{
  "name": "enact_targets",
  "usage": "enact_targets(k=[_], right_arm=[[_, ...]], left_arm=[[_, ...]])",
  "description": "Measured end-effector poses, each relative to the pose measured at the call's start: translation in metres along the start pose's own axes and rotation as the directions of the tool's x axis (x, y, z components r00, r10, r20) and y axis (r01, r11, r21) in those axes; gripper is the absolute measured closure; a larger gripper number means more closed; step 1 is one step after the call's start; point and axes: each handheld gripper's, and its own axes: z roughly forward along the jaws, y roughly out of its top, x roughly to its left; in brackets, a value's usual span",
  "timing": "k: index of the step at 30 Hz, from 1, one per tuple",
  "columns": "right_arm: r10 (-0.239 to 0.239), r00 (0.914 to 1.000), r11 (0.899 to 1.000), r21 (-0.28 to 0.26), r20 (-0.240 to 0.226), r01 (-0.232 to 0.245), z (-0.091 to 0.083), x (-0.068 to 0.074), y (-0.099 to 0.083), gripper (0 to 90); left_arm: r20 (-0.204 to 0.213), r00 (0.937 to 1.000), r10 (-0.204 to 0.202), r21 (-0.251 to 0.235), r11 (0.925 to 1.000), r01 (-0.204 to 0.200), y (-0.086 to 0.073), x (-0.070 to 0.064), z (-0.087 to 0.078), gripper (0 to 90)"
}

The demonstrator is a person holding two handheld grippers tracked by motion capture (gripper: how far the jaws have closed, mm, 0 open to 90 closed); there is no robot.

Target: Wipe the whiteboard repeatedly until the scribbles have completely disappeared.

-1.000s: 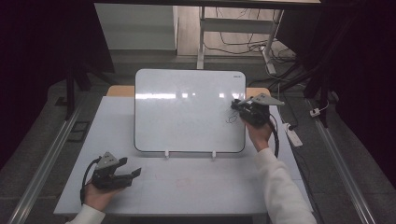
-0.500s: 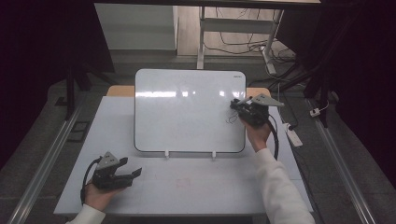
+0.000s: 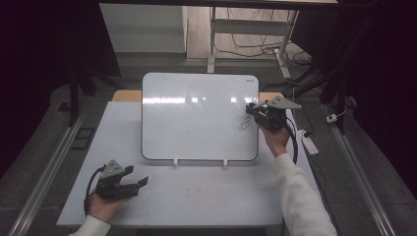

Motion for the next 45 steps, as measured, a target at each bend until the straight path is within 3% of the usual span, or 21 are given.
enact_targets(k=[2, 5, 8, 10, 11, 13, 15, 18, 19, 21, 24, 26, 27, 30, 31, 33, 36, 38, 42, 43, 45], right_arm=[[0.003, 0.9997, 1.000, -0.003, 0.025, -0.003, -0.004, -0.005, 0.000, 78.0], [0.073, 0.9958, 0.997, -0.039, 0.055, -0.071, -0.009, -0.014, -0.002, 78.0], [-0.002, 1.0000, 1.000, 0.011, -0.010, 0.002, -0.005, 0.003, -0.007, 78.0], [-0.055, 0.9983, 0.998, 0.035, -0.018, 0.056, -0.004, 0.011, -0.007, 78.0], [-0.038, 0.9992, 0.999, 0.027, -0.014, 0.038, -0.004, 0.007, -0.006, 78.0], [0.028, 0.9981, 1.000, -0.013, 0.055, -0.027, -0.008, -0.004, -0.004, 78.0], [0.080, 0.9952, 0.996, -0.042, 0.055, -0.078, -0.009, -0.008, -0.006, 78.0], [0.041, 0.9988, 0.999, -0.003, -0.026, -0.041, -0.003, 0.009, -0.012, 78.0], [0.000, 0.9987, 1.000, 0.015, -0.050, 0.001, 0.000, 0.017, -0.014, 78.0], [-0.037, 0.9985, 0.999, 0.022, -0.039, 0.038, 0.002, 0.023, -0.013, 78.0], [0.046, 0.9985, 0.998, -0.033, 0.029, -0.045, -0.001, 0.007, -0.008, 78.0], [0.089, 0.9953, 0.995, -0.054, 0.037, -0.087, -0.002, 0.001, -0.007, 78.1], [0.080, 0.9960, 0.996, -0.051, 0.040, -0.078, -0.002, 0.004, -0.008, 78.0], [-0.001, 0.9992, 1.000, 0.002, -0.039, 0.001, 0.002, 0.018, -0.011, 78.0], [-0.034, 0.9989, 0.999, 0.011, -0.031, 0.035, 0.003, 0.019, -0.010, 78.0], [0.005, 0.9999, 1.000, -0.016, 0.009, -0.005, 0.001, 0.009, -0.006, 78.0], [0.108, 0.9920, 0.992, -0.067, 0.066, -0.103, -0.005, -0.013, 0.000, 78.0], [0.071, 0.9951, 0.996, -0.053, 0.069, -0.067, -0.005, -0.009, -0.001, 78.0], [0.009, 0.9996, 1.000, 0.003, -0.026, -0.009, -0.004, 0.015, -0.016, 78.0], [-0.020, 0.9996, 1.000, 0.011, -0.019, 0.020, -0.005, 0.018, -0.018, 78.0], [0.003, 0.9999, 1.000, -0.004, 0.012, -0.003, -0.009, 0.012, -0.016, 78.0]], left_arm=[[0.001, 1.0000, 0.002, 0.002, 1.0000, -0.002, 0.000, -0.001, 0.000, 26.8], [0.001, 1.0000, 0.009, 0.000, 1.0000, -0.009, 0.001, -0.003, 0.000, 26.7], [0.001, 1.0000, 0.005, 0.002, 1.0000, -0.005, 0.001, -0.002, 0.000, 26.7], [0.002, 1.0000, 0.003, 0.002, 1.0000, -0.003, 0.001, -0.001, 0.001, 26.7], [0.002, 1.0000, 0.003, 0.003, 1.0000, -0.003, 0.001, -0.001, 0.001, 26.8], [0.001, 1.0000, 0.007, 0.003, 1.0000, -0.007, 0.001, -0.003, 0.001, 26.7], [0.002, 1.0000, 0.010, 0.000, 1.0000, -0.010, 0.001, -0.003, 0.000, 26.7], [0.002, 1.0000, 0.003, 0.003, 1.0000, -0.003, 0.001, -0.001, 0.001, 26.7], [0.001, 1.0000, 0.001, 0.004, 1.0000, -0.001, 0.001, -0.001, 0.001, 26.7], [0.002, 1.0000, 0.003, 0.004, 1.0000, -0.003, 0.001, -0.001, 0.002, 26.7], [0.002, 1.0000, 0.009, 0.000, 1.0000, -0.009, 0.001, -0.003, 0.000, 26.7], [0.001, 1.0000, 0.009, -0.001, 1.0000, -0.009, 0.001, -0.003, 0.000, 26.7], [0.000, 1.0000, 0.007, -0.002, 1.0000, -0.007, 0.001, -0.002, 0.000, 26.7], [-0.002, 1.0000, 0.000, 0.003, 1.0000, 0.000, 0.000, 0.000, 0.001, 26.7], [-0.001, 1.0000, 0.000, 0.003, 1.0000, 0.000, 0.000, 0.000, 0.001, 26.7], [0.002, 1.0000, 0.005, 0.004, 1.0000, -0.005, 0.000, -0.001, 0.001, 26.7], [-0.001, 0.9999, 0.010, 0.001, 0.9999, -0.010, 0.001, -0.003, 0.000, 26.7], [0.000, 1.0000, 0.007, 0.000, 1.0000, -0.007, 0.000, -0.002, 0.000, 26.7], [0.000, 1.0000, 0.000, 0.000, 1.0000, 0.000, 0.000, -0.001, 0.000, 26.7], [0.000, 1.0000, -0.001, 0.001, 1.0000, 0.001, 0.000, -0.001, 0.000, 26.7], [0.001, 1.0000, 0.005, 0.003, 1.0000, -0.005, 0.000, -0.002, 0.000, 26.7]])
